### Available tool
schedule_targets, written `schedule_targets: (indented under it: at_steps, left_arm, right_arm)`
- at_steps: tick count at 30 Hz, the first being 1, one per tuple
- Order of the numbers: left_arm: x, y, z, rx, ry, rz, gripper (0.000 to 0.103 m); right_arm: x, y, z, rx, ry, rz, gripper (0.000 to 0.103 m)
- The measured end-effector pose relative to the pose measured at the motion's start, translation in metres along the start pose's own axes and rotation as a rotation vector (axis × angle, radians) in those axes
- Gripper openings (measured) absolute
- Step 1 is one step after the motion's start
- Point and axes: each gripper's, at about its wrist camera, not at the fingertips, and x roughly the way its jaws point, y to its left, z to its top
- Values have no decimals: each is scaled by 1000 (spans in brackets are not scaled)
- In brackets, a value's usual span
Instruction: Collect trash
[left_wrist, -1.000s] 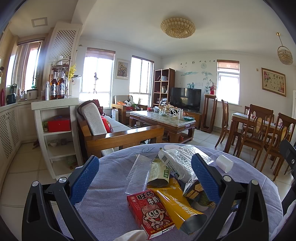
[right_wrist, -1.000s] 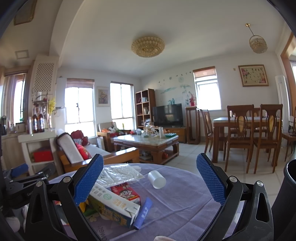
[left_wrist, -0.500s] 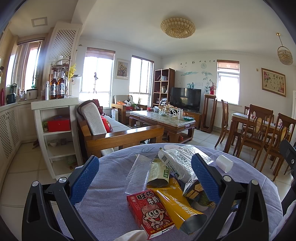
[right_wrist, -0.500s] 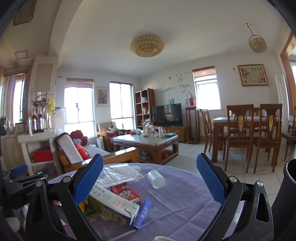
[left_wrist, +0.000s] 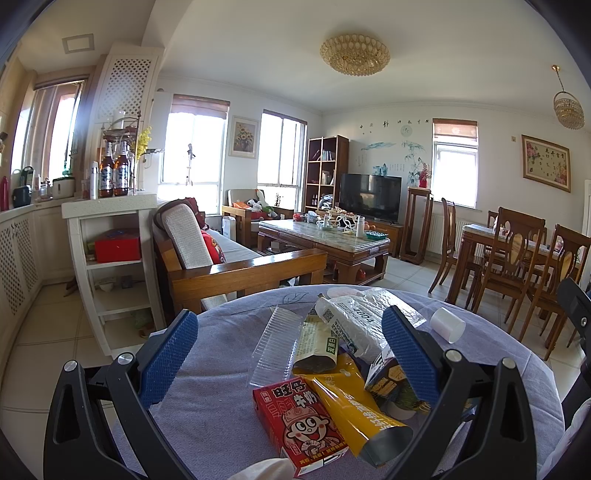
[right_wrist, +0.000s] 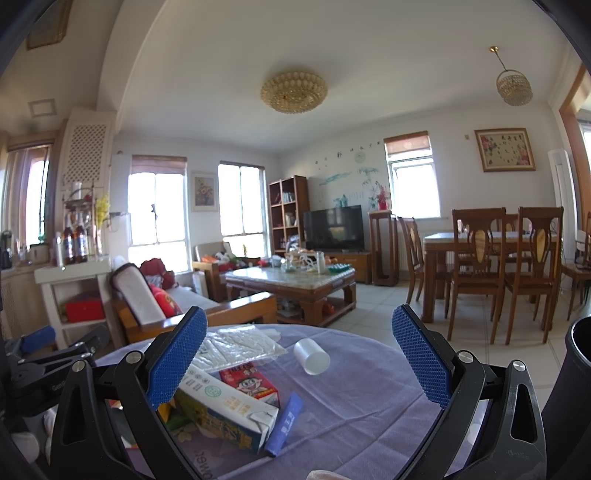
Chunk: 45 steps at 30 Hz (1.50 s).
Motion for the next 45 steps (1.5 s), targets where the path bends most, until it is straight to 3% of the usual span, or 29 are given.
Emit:
schedule_targets:
  at_steps: [21,23,25,27,30,35,39,45]
  left_arm:
    - [1,1,-1,-8,3,-3,98]
    - [4,3,-4,-33,15,-17,98]
    - [11,10,-9,-76,56,-87,98]
    - [18,12,-10,-28,106,-112,98]
    - [38,11,-14,134,263,-119,98]
    - [47,23,-33,327,452,-262,98]
    - [50,40,-40,290,534,-325,98]
    - [50,40,-33,231,548,-365,98]
  right_arm:
    - [1,-3,-1,5,4,-1,99]
    - [3,-6,-3,8,10,0,99]
    - [11,-14,-7,16,22,2,99]
    - [17,-19,-7,41,54,36,99]
    - [27,-19,-3,67,127,144,99]
    - [62,6,-7,-151,387,410,99]
    - [58,31,-17,-363,406,480,99]
    - [68,47,-25,-435,459,562,99]
